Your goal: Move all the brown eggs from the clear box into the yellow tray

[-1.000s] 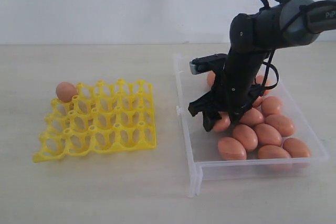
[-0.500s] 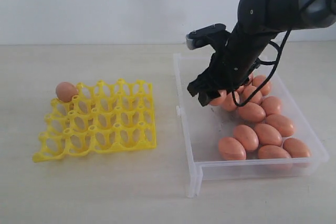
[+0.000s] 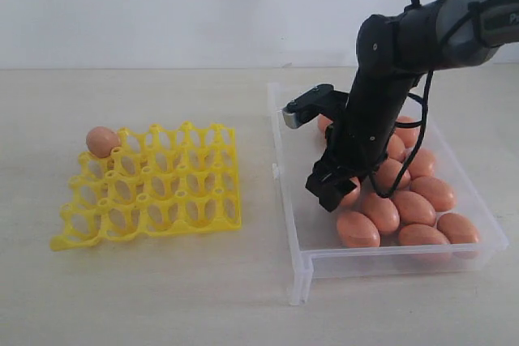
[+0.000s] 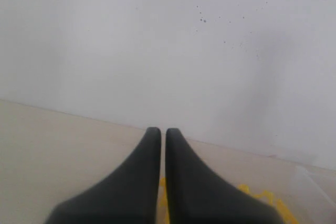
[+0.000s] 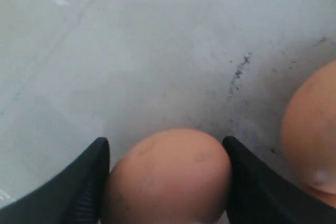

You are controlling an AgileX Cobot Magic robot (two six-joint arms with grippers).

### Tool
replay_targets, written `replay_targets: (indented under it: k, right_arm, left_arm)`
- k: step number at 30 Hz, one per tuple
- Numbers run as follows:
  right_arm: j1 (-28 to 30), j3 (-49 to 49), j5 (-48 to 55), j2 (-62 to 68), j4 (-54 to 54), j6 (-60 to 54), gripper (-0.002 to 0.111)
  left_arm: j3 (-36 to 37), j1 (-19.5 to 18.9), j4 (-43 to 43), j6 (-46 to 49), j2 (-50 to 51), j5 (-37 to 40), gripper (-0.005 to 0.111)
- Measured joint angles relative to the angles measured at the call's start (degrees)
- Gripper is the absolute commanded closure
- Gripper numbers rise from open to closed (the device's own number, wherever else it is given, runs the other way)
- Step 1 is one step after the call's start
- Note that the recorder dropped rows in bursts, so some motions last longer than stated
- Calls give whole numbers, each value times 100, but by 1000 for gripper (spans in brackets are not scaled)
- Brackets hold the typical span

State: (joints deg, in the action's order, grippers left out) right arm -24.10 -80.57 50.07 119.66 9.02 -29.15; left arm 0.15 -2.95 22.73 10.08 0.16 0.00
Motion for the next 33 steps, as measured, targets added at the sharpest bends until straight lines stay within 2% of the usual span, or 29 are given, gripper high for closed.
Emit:
replay_targets:
  k: [5,8,10,15,17,33]
  right_arm:
    - [0,0,-25,96,0,193,108]
    - [0,-12,-45,96,0,383,103]
    - [0,-12,-45,96,11,512,93]
    - [0,-27,48,96,11,1002,57]
    - [0,-27,124,96,11,1231,49]
    - [0,-37,617,96,22,2956,49]
  left_arm:
    - [0,0,0,0,0,0,103]
    - [0,0,0,0,0,0,103]
    - [0,0,0,0,0,0,103]
    - [0,0,0,0,0,0,103]
    - [0,0,0,0,0,0,103]
    - [0,0,0,0,0,0,103]
